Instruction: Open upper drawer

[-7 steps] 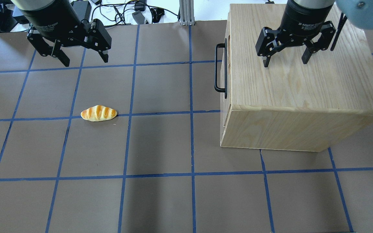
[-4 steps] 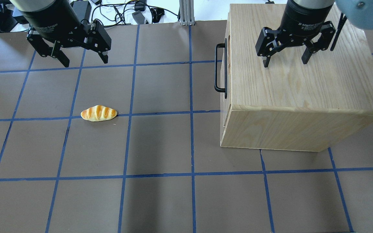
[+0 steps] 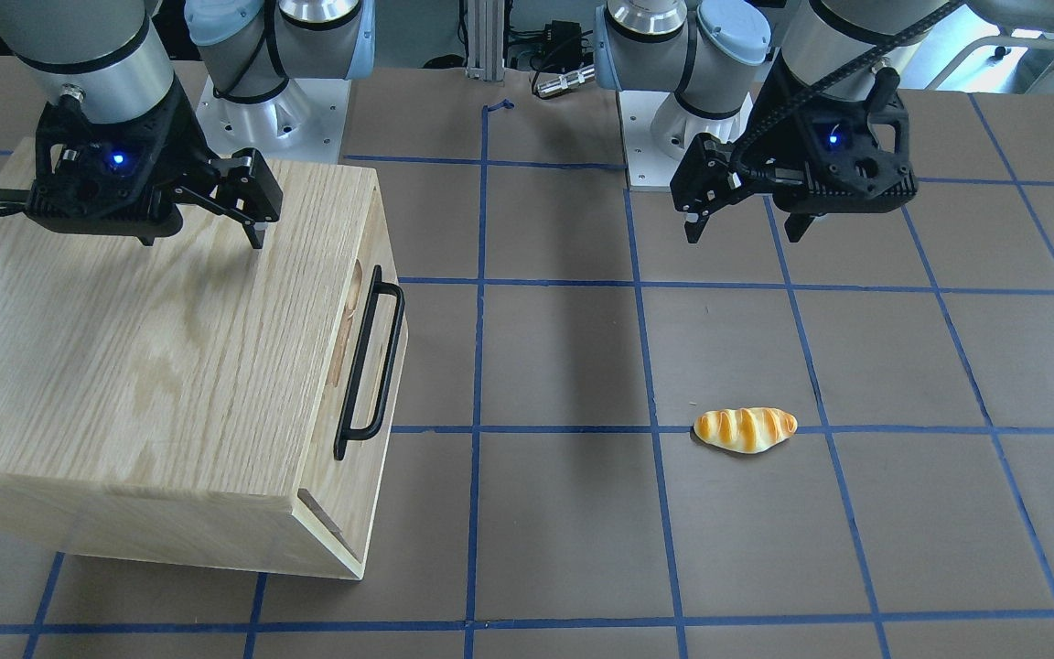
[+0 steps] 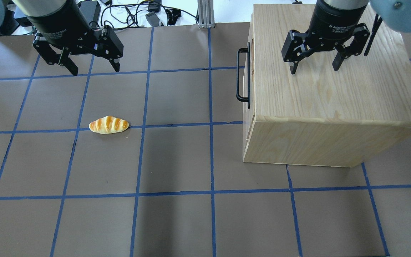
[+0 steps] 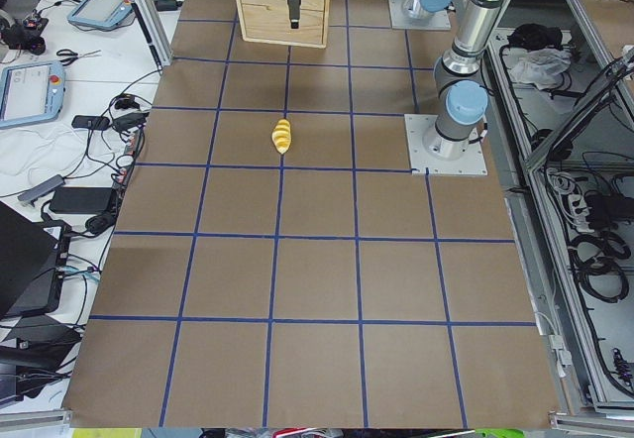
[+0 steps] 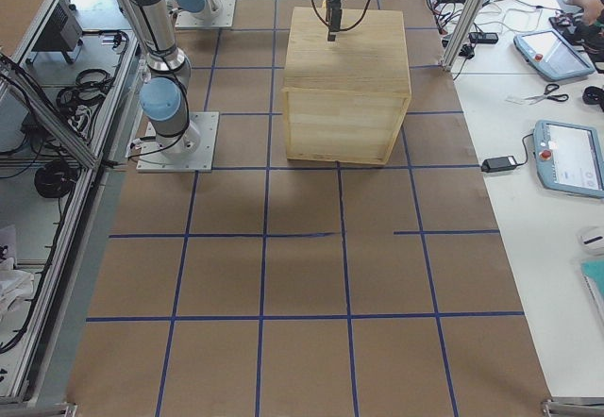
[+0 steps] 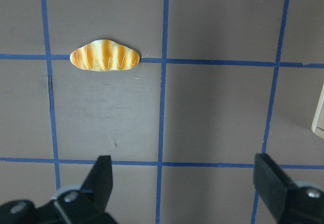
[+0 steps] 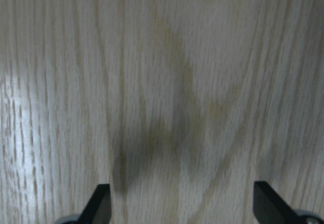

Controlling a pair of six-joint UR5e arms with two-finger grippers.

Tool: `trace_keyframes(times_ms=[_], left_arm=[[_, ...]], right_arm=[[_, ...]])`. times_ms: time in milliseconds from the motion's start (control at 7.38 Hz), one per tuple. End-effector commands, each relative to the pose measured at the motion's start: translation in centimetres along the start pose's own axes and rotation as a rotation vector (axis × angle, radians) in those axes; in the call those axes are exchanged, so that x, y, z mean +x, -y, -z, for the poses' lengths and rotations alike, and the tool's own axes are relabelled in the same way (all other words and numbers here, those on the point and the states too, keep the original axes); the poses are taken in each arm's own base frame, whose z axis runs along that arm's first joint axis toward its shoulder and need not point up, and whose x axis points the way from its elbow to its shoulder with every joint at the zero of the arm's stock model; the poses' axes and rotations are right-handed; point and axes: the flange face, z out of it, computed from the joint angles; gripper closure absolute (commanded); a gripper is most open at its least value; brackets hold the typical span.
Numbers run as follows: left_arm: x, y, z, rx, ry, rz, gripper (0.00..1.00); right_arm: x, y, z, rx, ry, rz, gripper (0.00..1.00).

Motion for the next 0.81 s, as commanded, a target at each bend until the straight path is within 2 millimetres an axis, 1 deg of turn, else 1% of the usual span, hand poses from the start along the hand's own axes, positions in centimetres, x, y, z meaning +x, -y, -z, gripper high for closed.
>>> trace_keyframes(times_ms=[0,135,271,406,542,677], left_arm=[[0.5,1.5,-1.4,-0.001,-0.038,0.019,0.00],[2.1,2.5,-2.4,-0.021,-0.184,0.122,0.00],[3.6,4.0,-4.1,-0.027,-0.279,0.180,0.00],[5.6,5.0,-5.9,-0.041,-0.331,0.166,0.00],[8.4,5.8,-6.9,-0.010,-0.376,0.169,0.00],[11.6,6.2,-8.5,0.009,-0.391,0.204,0.00]], right_arm=[[0.1,0.0,-0.1,-0.002,0.000,-0.003,0.00],[0.0,0.0,0.0,0.000,0.000,0.000,0.00],[0.0,0.0,0.0,0.000,0.000,0.000,0.00],[0.1,0.0,0.0,0.000,0.000,-0.003,0.00],[0.1,0.0,0.0,0.000,0.000,-0.003,0.00],[0.1,0.0,-0.1,-0.002,0.000,-0.003,0.00]])
